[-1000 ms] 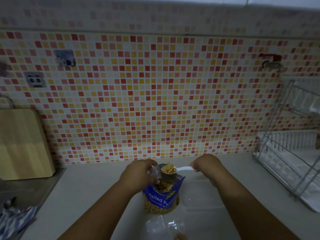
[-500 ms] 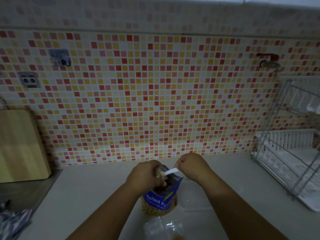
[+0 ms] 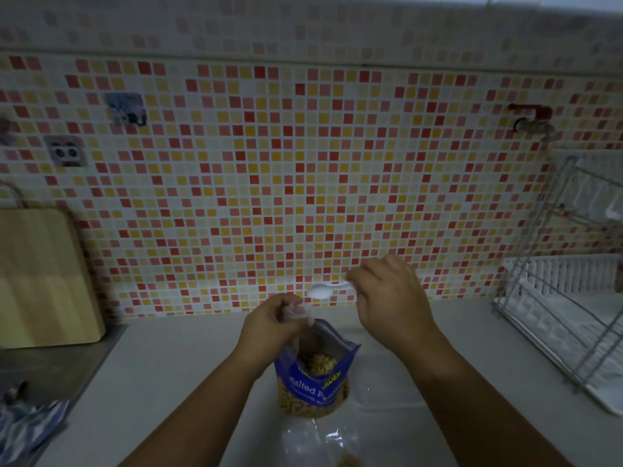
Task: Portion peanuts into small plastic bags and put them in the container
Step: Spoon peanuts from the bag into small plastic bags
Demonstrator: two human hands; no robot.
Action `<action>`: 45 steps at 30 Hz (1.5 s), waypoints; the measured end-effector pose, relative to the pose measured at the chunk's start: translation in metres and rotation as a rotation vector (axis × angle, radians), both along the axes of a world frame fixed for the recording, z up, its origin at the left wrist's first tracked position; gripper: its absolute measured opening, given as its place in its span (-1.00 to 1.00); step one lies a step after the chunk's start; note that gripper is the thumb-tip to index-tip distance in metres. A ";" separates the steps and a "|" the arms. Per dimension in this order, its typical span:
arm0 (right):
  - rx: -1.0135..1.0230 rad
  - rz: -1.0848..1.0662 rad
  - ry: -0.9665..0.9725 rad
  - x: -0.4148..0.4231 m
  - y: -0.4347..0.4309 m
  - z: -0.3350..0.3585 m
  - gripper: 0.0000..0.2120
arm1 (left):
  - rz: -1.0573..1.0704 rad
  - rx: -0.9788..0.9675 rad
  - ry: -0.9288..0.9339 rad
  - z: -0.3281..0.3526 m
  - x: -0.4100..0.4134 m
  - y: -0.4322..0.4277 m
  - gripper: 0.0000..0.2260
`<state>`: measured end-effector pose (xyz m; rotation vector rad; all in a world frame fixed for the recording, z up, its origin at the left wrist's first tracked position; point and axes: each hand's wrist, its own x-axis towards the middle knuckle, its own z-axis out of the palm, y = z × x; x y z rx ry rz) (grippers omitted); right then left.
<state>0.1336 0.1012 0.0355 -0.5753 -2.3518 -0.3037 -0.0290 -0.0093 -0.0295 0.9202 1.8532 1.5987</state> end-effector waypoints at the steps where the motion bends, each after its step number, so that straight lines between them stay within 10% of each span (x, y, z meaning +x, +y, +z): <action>1: -0.041 -0.057 0.039 0.000 0.003 -0.001 -0.79 | 0.010 0.042 -0.068 0.001 -0.002 -0.002 -0.74; 12: -0.424 -0.115 -0.569 -0.040 -0.031 -0.056 -0.80 | -0.017 0.240 -0.342 0.014 -0.004 -0.010 -0.71; 19: -0.760 -0.333 -0.582 -0.059 -0.039 -0.082 -0.57 | -0.005 0.132 -0.256 0.004 -0.012 -0.017 -0.71; 40: -1.245 -0.396 -0.086 -0.018 0.005 -0.069 -0.76 | 0.004 -0.038 -0.095 0.010 -0.017 -0.024 -0.67; 45: -1.246 -0.492 -0.357 -0.010 0.014 -0.052 -0.73 | -0.041 -0.157 0.099 0.006 -0.013 -0.022 -0.64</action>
